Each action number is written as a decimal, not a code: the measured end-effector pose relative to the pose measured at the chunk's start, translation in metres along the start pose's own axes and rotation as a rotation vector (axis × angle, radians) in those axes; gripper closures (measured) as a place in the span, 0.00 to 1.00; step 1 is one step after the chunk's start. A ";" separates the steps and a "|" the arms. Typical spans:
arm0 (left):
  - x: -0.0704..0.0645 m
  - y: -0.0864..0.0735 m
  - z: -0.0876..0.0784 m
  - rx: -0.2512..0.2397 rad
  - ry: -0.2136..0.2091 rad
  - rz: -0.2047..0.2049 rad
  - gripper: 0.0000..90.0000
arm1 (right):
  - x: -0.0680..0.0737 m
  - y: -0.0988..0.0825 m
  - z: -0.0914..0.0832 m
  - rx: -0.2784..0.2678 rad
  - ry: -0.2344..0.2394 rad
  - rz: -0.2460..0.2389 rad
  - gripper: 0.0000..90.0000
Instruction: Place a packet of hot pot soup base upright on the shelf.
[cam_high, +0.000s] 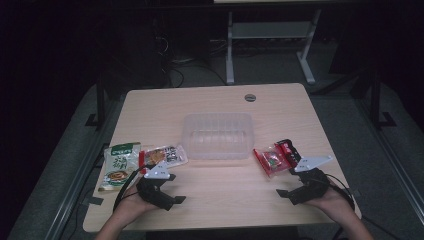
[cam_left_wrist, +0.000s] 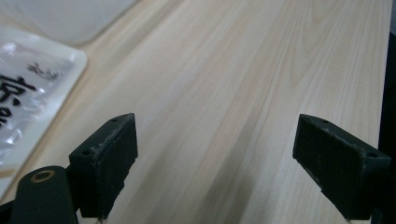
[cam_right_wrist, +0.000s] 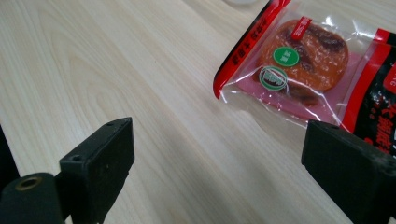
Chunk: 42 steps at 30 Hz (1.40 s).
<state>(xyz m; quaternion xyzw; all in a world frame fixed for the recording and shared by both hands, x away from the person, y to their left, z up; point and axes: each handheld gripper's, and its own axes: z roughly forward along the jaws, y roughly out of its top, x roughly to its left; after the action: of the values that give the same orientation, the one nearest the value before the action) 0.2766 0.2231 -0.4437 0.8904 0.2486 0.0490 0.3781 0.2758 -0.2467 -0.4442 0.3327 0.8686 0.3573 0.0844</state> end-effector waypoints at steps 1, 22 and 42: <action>0.000 0.000 0.000 0.000 0.000 0.000 0.15 | 0.000 0.000 0.000 -0.001 -0.001 0.004 0.10; 0.006 -0.001 -0.006 -0.028 0.024 -0.032 0.15 | -0.026 0.020 -0.006 -0.046 -0.044 0.148 0.63; 0.006 0.000 -0.007 -0.032 0.019 -0.036 0.15 | -0.071 0.056 0.027 -0.002 -0.133 0.152 1.00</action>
<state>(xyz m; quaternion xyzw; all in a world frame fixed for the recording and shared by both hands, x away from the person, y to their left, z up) 0.2800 0.2301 -0.4394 0.8792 0.2675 0.0547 0.3905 0.3697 -0.2477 -0.4330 0.4207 0.8329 0.3407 0.1150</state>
